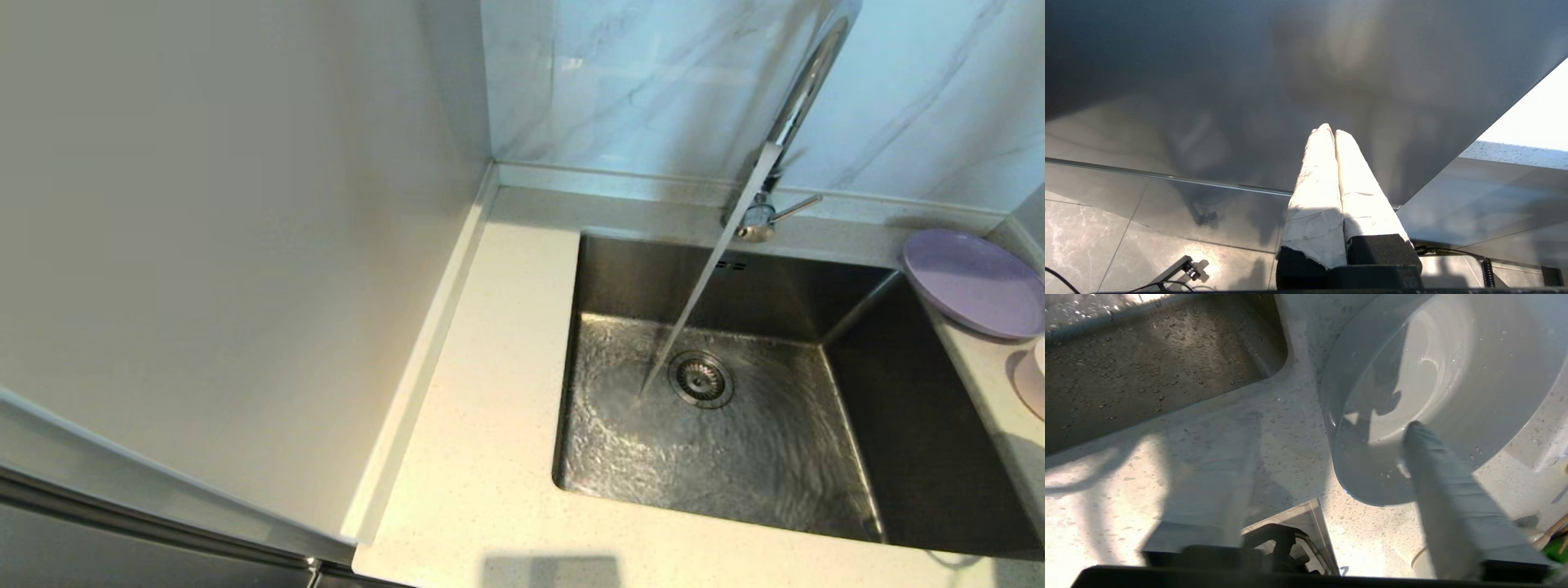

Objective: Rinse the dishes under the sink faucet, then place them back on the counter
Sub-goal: Pick up the bowl

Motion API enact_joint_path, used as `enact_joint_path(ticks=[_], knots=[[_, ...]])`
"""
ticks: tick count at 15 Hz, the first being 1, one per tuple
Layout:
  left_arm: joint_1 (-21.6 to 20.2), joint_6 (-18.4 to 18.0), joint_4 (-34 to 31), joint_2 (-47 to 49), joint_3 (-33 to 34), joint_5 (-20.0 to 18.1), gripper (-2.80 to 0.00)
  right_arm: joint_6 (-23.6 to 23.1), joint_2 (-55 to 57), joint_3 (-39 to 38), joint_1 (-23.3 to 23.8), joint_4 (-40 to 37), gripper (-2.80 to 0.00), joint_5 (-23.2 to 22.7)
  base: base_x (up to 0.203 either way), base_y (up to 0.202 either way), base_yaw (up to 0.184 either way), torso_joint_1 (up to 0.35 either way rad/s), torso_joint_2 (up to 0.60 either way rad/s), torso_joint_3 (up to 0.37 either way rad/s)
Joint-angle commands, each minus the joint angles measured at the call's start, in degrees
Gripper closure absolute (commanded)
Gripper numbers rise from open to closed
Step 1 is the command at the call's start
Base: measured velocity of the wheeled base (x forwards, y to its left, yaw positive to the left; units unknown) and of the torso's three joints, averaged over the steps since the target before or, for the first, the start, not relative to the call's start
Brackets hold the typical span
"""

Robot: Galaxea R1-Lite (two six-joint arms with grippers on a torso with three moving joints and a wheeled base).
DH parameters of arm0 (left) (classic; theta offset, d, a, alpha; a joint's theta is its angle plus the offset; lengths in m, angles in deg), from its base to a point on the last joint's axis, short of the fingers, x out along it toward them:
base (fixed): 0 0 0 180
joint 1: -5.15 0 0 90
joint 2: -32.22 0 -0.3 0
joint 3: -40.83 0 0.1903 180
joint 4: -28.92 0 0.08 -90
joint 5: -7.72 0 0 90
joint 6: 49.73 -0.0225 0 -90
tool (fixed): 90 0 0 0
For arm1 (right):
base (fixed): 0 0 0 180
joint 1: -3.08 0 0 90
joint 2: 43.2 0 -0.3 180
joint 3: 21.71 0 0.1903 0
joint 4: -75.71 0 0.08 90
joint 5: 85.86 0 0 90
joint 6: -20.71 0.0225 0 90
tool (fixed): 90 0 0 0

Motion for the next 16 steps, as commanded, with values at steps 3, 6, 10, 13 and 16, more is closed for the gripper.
enact_joint_path(ticks=[3, 6, 10, 13, 16], knots=[[0.00, 0.04, 0.01, 0.00, 0.00, -0.02, 0.00, -0.10, 1.06, -1.75, 0.00, 3.72, 0.00, 0.82, 0.000, 0.000, 0.000, 0.000, 0.00, 0.000], [0.00, 0.04, 0.01, 0.00, 0.00, -0.02, 0.00, -0.11, 1.15, -3.59, -0.03, 5.37, 0.00, 1.68, 0.000, 0.000, 0.000, 0.000, 0.00, 0.000], [0.00, 0.04, 0.01, 0.00, 0.00, -0.02, 0.00, -0.11, 0.06, -4.60, 0.00, 5.37, 0.00, 1.68, 0.000, 0.000, 0.000, 0.000, 0.00, 0.000], [0.00, 0.04, 0.01, 0.00, 0.00, -0.02, 0.00, -1.26, -5.38, -5.46, -0.16, 5.11, 0.00, 1.38, 0.000, 0.000, 0.000, 0.000, 0.00, 0.000], [0.00, 0.04, 0.01, 0.00, 0.00, -0.02, 0.00, -8.11, -12.29, -6.65, -5.61, 4.86, 0.00, 0.79, 0.000, 0.000, 0.000, 0.000, 0.00, 0.000]])
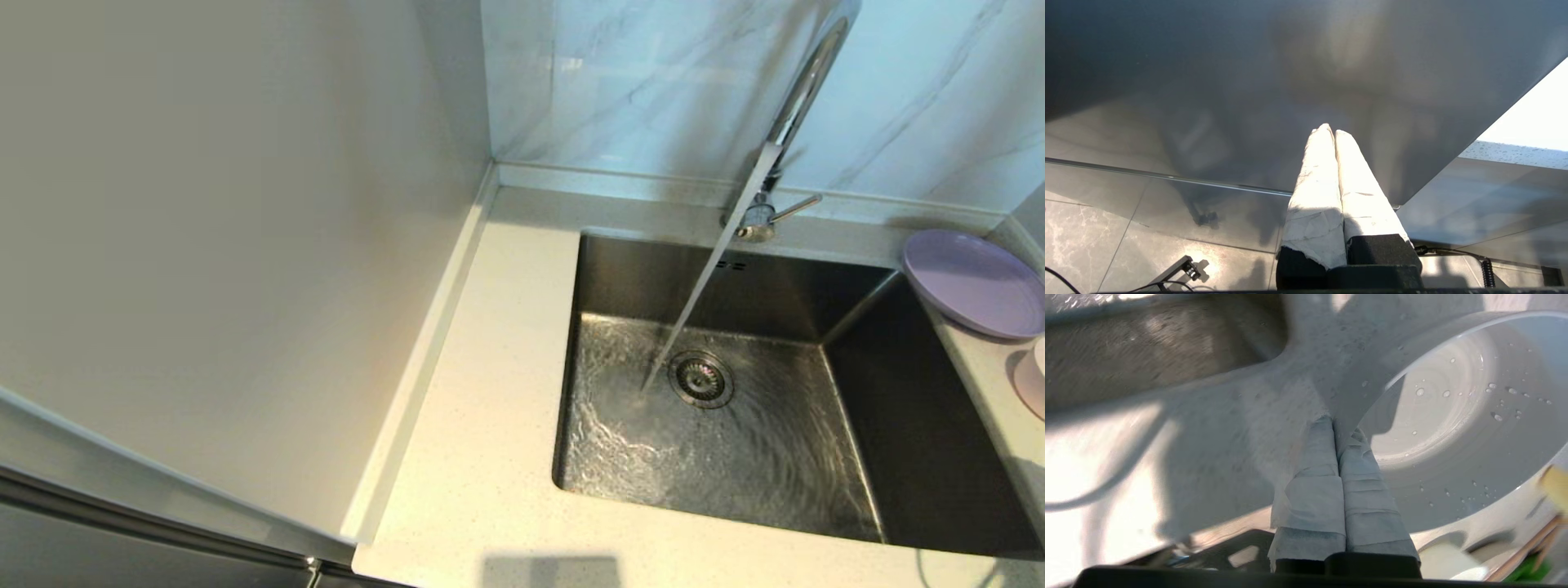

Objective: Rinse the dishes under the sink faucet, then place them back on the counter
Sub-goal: Pick up the bowl, then rinse the bowl

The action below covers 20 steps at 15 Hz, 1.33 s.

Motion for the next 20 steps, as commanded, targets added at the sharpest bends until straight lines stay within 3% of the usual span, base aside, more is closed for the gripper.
enact_joint_path(ticks=[1, 7, 10, 14, 20], knots=[[0.00, -0.01, 0.00, 0.00, 0.00, -0.02, 0.00, -3.06, -6.13, 0.28, -8.03, -1.02, 0.00, -0.39, 0.000, 0.000, 0.000, 0.000, 0.00, 0.000], [0.00, -0.01, 0.00, 0.00, 0.00, -0.02, 0.00, -4.81, -5.69, 15.59, -46.16, -15.04, 0.00, -0.68, 0.000, 0.000, 0.000, 0.000, 0.00, 0.000], [0.00, -0.01, 0.00, 0.00, 0.00, -0.02, 0.00, -7.24, 0.13, 28.17, -59.15, -19.14, 0.00, -1.46, 0.000, 0.000, 0.000, 0.000, 0.00, 0.000], [0.00, -0.01, 0.00, 0.00, 0.00, -0.02, 0.00, -13.15, 6.96, 41.15, -64.97, -23.54, 0.00, -11.14, 0.000, 0.000, 0.000, 0.000, 0.00, 0.000], [0.00, -0.01, 0.00, 0.00, 0.00, -0.02, 0.00, -13.16, 17.20, 54.86, -66.88, -24.77, 0.00, -12.14, 0.000, 0.000, 0.000, 0.000, 0.00, 0.000]])
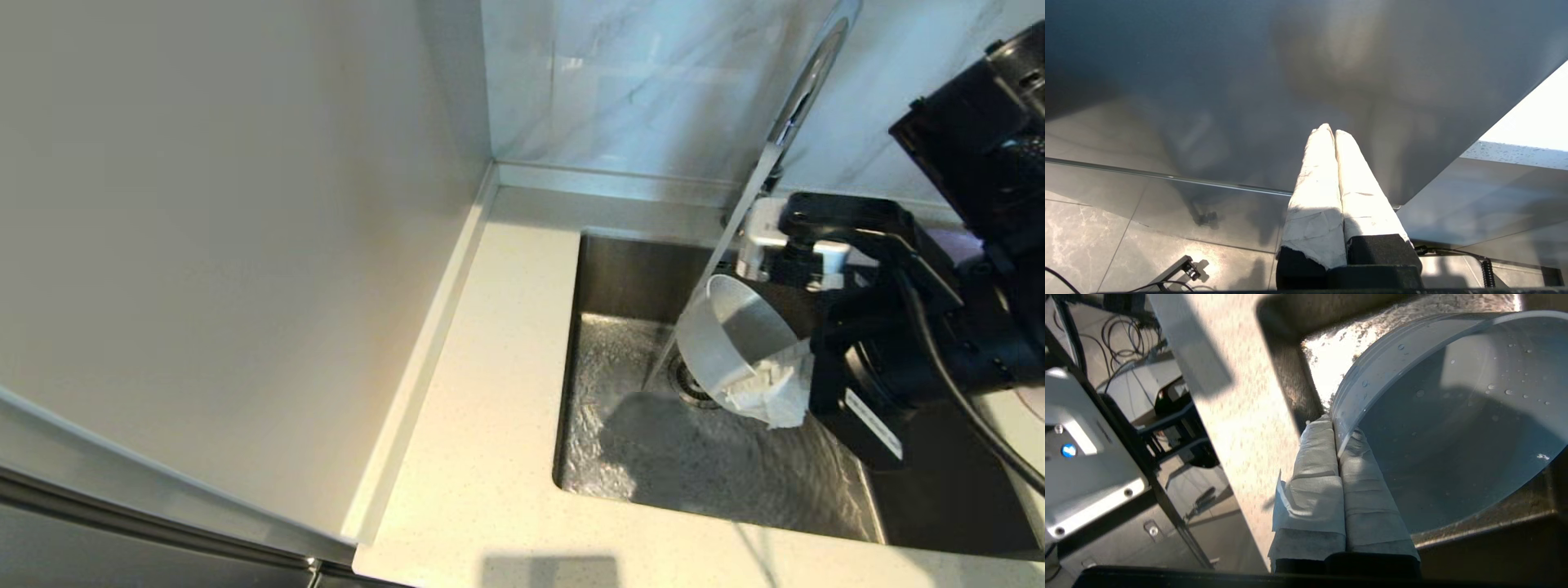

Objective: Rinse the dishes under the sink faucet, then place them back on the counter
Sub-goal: Rinse the bowl

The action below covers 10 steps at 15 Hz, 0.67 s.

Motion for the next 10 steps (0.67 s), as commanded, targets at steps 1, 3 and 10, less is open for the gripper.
enact_joint_path(ticks=[1, 3, 10], knots=[[0.00, 0.04, 0.00, 0.00, 0.00, -0.02, 0.00, 0.90, 5.33, 4.74, -0.14, -0.16, 0.00, 0.18, 0.000, 0.000, 0.000, 0.000, 0.00, 0.000], [0.00, 0.04, 0.00, 0.00, 0.00, -0.02, 0.00, 4.93, 8.14, 7.62, -0.14, -0.11, 0.00, 1.79, 0.000, 0.000, 0.000, 0.000, 0.00, 0.000], [0.00, 0.04, 0.00, 0.00, 0.00, -0.02, 0.00, 13.83, 14.14, 11.62, -0.14, 4.30, 0.00, 10.41, 0.000, 0.000, 0.000, 0.000, 0.00, 0.000]])
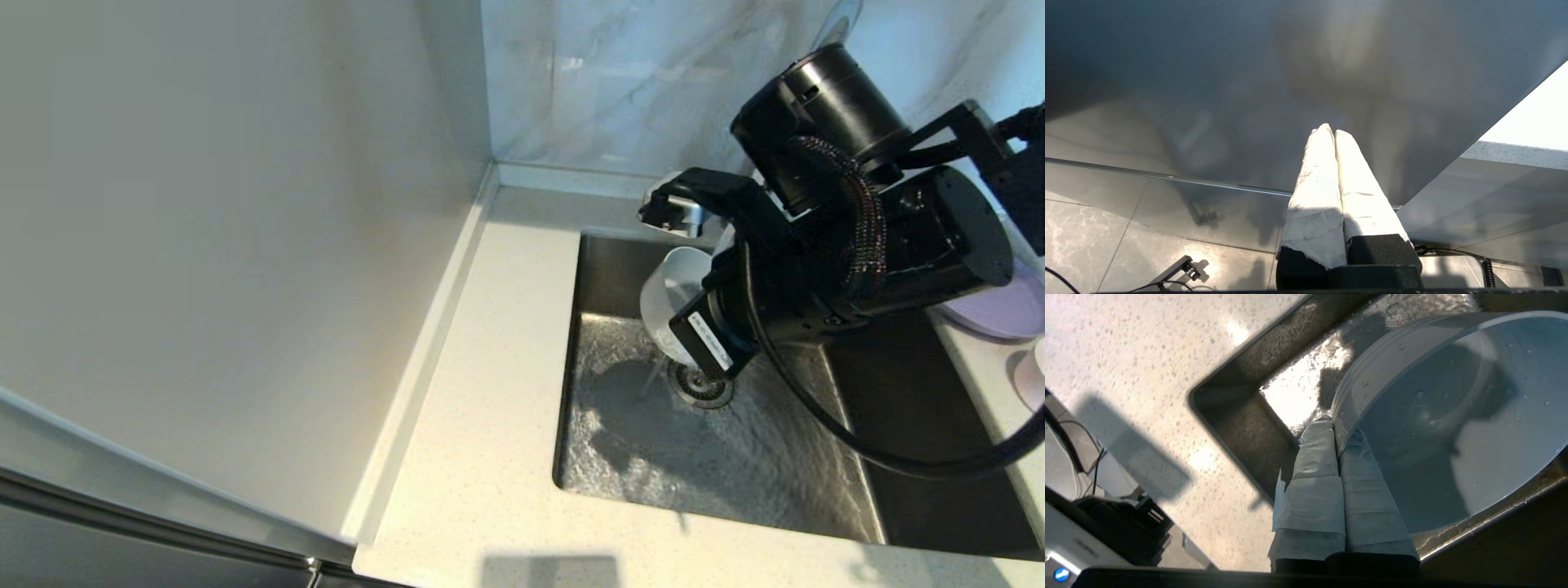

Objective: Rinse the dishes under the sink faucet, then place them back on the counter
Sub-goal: Rinse the bowl

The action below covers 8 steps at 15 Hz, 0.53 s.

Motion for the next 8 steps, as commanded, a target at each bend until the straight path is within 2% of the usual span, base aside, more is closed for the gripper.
enact_joint_path(ticks=[1, 4, 8], knots=[[0.00, 0.01, 0.00, 0.00, 0.00, 0.01, 0.00, 0.60, 2.86, 2.55, 0.00, -0.05, 0.00, 0.66, 0.000, 0.000, 0.000, 0.000, 0.00, 0.000], [0.00, 0.01, 0.00, 0.00, 0.00, 0.01, 0.00, 0.84, 5.34, 5.99, 0.54, -0.04, 0.00, 1.11, 0.000, 0.000, 0.000, 0.000, 0.00, 0.000], [0.00, 0.01, 0.00, 0.00, 0.00, 0.01, 0.00, 0.98, 7.90, 8.86, 4.69, -0.04, 0.00, 2.09, 0.000, 0.000, 0.000, 0.000, 0.00, 0.000]])
